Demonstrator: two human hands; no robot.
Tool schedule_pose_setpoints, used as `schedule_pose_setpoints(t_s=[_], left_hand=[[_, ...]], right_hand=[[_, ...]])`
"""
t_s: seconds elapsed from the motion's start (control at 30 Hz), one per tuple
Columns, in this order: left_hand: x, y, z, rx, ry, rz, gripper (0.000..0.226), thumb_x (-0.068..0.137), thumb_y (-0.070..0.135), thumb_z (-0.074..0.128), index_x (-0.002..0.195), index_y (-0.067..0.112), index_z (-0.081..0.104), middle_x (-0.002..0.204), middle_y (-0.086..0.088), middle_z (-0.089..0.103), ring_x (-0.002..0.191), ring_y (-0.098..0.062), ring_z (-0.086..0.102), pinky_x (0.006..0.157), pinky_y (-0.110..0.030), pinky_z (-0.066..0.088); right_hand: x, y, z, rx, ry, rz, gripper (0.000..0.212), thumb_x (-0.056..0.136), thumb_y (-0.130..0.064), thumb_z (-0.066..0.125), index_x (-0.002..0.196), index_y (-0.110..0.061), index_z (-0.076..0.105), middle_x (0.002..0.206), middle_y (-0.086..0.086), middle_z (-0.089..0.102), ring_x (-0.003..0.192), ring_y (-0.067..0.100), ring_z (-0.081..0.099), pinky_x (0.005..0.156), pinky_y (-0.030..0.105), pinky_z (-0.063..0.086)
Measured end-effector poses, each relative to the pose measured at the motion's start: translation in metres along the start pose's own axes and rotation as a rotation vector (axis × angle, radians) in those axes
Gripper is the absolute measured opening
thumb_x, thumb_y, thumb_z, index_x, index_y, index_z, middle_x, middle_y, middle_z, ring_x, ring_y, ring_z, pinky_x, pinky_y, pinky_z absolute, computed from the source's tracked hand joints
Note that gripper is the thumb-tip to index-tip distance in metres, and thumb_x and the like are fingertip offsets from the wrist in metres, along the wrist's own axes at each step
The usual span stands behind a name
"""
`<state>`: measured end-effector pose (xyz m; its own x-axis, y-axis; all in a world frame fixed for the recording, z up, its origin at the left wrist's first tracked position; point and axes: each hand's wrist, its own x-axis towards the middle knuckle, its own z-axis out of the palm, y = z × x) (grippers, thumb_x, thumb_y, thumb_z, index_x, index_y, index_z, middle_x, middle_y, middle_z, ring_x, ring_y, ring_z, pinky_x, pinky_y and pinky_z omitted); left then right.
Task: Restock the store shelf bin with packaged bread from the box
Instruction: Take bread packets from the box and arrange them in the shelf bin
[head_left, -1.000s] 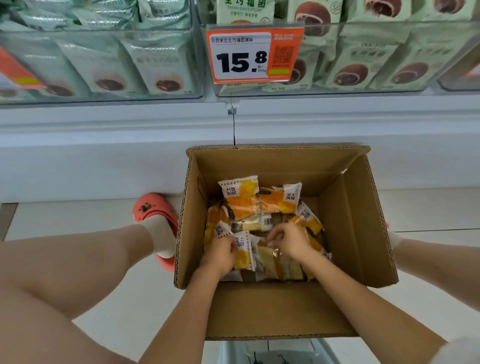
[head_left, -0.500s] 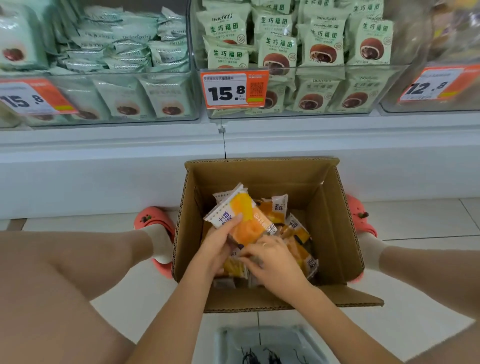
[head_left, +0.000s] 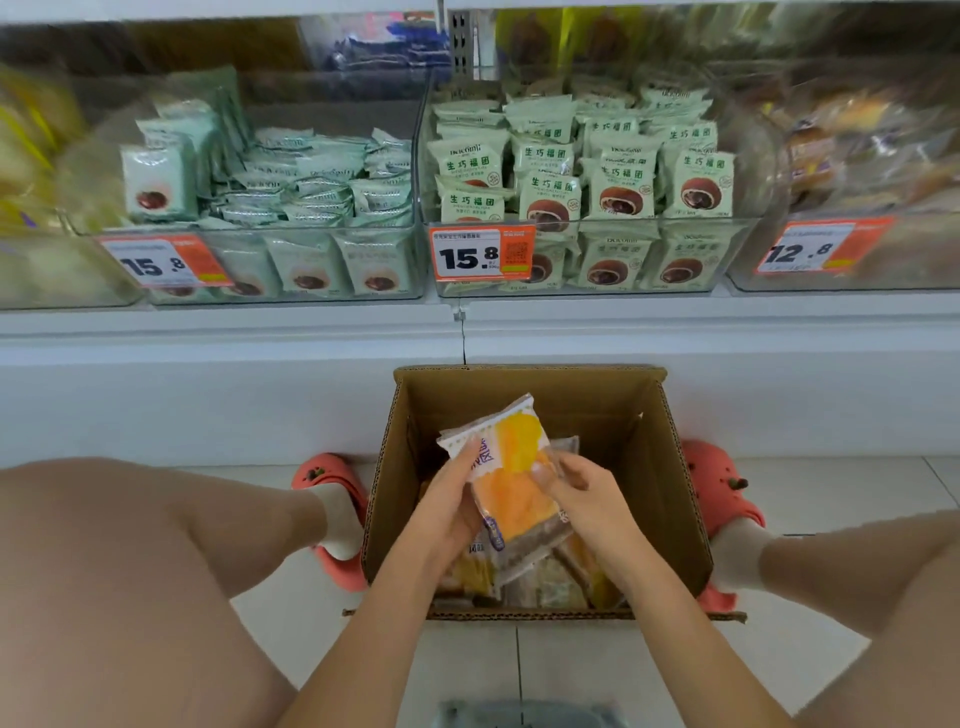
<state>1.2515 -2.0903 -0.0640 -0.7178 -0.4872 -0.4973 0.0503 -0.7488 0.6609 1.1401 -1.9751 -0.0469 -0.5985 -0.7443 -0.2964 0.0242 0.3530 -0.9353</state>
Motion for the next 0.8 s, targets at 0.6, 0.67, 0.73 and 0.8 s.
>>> schedule_pose_setpoints(t_s=[0.6,0.67,0.73,0.8], left_hand=[[-0.010,0.011,0.005,0.588,-0.249,-0.094,0.054,0.069,0.001,0.079,0.119,0.009,0.060,0.107,-0.010,0.071,0.095,-0.024,0.069,0.081,-0.034,0.056],[-0.012,0.003,0.007,0.370,-0.163,-0.120,0.054,0.068,0.003,0.078,0.118,0.005,0.059,0.101,-0.013,0.071,0.082,-0.021,0.070,0.066,-0.027,0.058],[-0.013,-0.002,0.010,0.158,-0.115,-0.126,0.047,0.069,0.006,0.074,0.113,0.004,0.059,0.098,-0.015,0.072,0.079,-0.021,0.071,0.064,-0.026,0.058],[-0.011,-0.007,0.017,0.053,-0.103,-0.105,0.034,0.077,0.014,0.069,0.108,0.004,0.060,0.098,-0.016,0.072,0.081,-0.022,0.072,0.070,-0.032,0.060]], right_hand=[[0.005,-0.024,-0.041,0.191,0.073,0.135,0.027,0.093,-0.039,0.054,0.104,-0.018,0.067,0.094,0.006,0.071,0.084,0.019,0.068,0.075,0.037,0.058],[0.005,-0.019,-0.038,0.279,0.220,0.147,0.021,0.094,-0.034,0.055,0.097,-0.017,0.067,0.088,0.007,0.070,0.081,0.020,0.067,0.076,0.042,0.057],[0.005,-0.015,-0.036,0.434,0.342,0.169,0.018,0.094,-0.031,0.055,0.094,-0.016,0.065,0.086,0.007,0.069,0.077,0.020,0.066,0.076,0.043,0.055],[0.006,-0.013,-0.031,0.583,0.415,0.194,0.019,0.095,-0.029,0.055,0.097,-0.013,0.064,0.087,0.007,0.067,0.076,0.019,0.064,0.074,0.041,0.055]])
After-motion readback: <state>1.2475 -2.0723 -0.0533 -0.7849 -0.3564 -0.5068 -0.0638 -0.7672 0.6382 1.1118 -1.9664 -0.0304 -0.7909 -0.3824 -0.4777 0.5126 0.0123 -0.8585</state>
